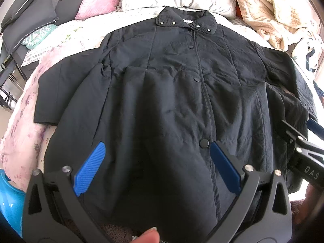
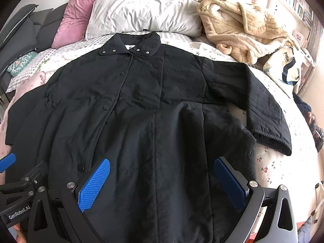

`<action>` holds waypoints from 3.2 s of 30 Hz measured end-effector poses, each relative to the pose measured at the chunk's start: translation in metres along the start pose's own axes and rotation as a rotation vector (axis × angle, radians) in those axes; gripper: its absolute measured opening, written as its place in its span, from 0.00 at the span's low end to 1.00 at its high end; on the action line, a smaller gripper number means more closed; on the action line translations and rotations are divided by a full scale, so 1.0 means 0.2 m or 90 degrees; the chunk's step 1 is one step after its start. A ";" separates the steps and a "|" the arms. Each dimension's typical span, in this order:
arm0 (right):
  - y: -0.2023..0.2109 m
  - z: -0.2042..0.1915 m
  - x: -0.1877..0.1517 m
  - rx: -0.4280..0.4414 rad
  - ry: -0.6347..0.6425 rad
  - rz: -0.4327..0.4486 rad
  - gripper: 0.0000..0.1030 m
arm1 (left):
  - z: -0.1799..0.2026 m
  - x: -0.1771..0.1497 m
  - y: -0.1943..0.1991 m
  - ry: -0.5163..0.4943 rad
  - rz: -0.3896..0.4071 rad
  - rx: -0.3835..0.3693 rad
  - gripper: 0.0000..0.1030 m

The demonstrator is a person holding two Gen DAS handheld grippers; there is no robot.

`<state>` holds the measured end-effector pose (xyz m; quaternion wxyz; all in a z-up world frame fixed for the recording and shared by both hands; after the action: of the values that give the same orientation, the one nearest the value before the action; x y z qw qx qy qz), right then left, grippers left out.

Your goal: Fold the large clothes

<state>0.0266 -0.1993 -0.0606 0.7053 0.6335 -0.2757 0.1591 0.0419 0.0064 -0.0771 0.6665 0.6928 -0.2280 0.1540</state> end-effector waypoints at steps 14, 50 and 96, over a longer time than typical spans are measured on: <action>-0.01 0.00 -0.01 0.009 -0.006 -0.005 1.00 | 0.00 0.00 0.00 0.000 0.001 -0.002 1.00; 0.00 0.08 -0.02 -0.008 -0.010 -0.007 1.00 | 0.03 -0.03 0.03 -0.013 0.003 -0.009 1.00; -0.33 0.65 -0.45 0.354 -0.284 -0.279 0.13 | -0.74 -0.55 -0.27 0.123 -0.215 -0.279 0.34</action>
<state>-0.0323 -0.3252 -0.1612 0.4476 0.8624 -0.2267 -0.0672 -0.0090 0.1651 -0.1709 0.8353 0.5423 -0.0729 0.0535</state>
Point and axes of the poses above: each gripper's, at about its wrist camera, not at the fingertips, and y roughly against the way its jaws point, z to its right, x to its top, the point moved 9 cm from there along -y, roughly the way its jaws point, and after that the axes turned 3 degrees about -y, right-handed, at the moved point
